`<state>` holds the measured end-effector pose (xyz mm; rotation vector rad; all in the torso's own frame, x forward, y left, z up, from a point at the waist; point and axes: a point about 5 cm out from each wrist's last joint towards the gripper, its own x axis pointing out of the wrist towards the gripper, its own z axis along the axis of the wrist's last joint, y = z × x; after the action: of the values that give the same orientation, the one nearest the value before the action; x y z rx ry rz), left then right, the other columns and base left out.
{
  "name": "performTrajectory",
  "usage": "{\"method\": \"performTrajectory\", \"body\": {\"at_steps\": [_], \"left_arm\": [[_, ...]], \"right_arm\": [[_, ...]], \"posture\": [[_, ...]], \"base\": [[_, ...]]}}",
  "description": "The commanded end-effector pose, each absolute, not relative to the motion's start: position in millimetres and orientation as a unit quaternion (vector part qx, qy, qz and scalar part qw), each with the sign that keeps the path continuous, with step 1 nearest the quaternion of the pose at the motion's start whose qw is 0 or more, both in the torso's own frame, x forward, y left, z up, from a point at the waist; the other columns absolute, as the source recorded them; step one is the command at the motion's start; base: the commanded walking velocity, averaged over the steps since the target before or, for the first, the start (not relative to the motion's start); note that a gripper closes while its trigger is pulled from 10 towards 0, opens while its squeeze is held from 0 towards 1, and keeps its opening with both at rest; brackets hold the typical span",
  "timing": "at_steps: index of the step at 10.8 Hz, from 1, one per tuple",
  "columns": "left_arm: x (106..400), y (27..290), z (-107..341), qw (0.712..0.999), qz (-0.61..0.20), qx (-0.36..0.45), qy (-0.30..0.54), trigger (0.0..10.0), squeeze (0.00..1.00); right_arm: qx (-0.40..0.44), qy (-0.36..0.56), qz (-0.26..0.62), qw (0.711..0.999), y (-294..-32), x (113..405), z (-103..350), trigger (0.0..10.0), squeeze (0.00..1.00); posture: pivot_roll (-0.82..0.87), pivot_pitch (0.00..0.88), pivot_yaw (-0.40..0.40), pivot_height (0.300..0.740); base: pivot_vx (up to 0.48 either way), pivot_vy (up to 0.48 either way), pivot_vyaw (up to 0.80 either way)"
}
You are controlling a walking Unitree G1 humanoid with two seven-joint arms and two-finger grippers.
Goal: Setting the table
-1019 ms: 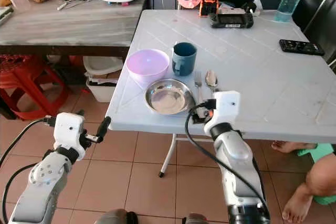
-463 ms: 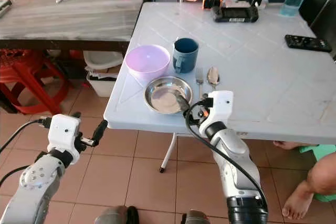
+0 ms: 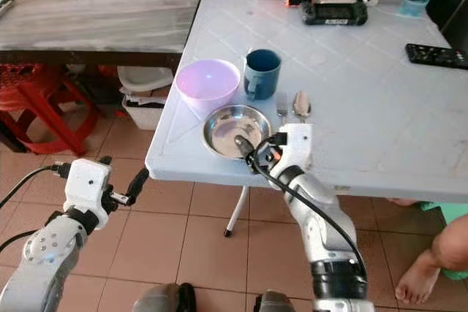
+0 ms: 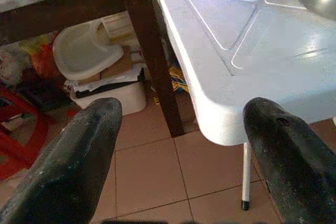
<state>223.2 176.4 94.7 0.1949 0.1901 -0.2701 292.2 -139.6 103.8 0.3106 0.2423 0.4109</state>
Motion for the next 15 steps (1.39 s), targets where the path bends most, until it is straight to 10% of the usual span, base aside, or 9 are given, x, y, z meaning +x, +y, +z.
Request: {"method": "performTrajectory", "body": {"at_steps": [1,2,15], "left_arm": [[221.4,178.5,97.6,0.981,-0.136,0.102,0.094,10.0,0.00],[220.7,179.0,98.3,0.981,-0.136,0.103,0.095,10.0,0.00],[220.4,172.1,100.5,0.980,-0.153,0.091,0.093,10.0,0.00]], "right_arm": [[0.166,0.130,0.210,0.955,-135.8,294.5,103.8,8.3,0.00],[0.179,0.144,0.207,0.951,-136.6,294.8,101.3,0.0,0.00],[0.235,0.263,0.134,0.926,-153.2,297.3,77.2,0.0,0.00]], "posture": [[0.07,0.095,0.075,0.740],[0.08,0.098,0.077,0.740],[0.07,0.095,0.068,0.740]], "base": [[0.000,0.000,0.00],[0.000,0.000,0.00],[0.000,0.000,0.00]]}}
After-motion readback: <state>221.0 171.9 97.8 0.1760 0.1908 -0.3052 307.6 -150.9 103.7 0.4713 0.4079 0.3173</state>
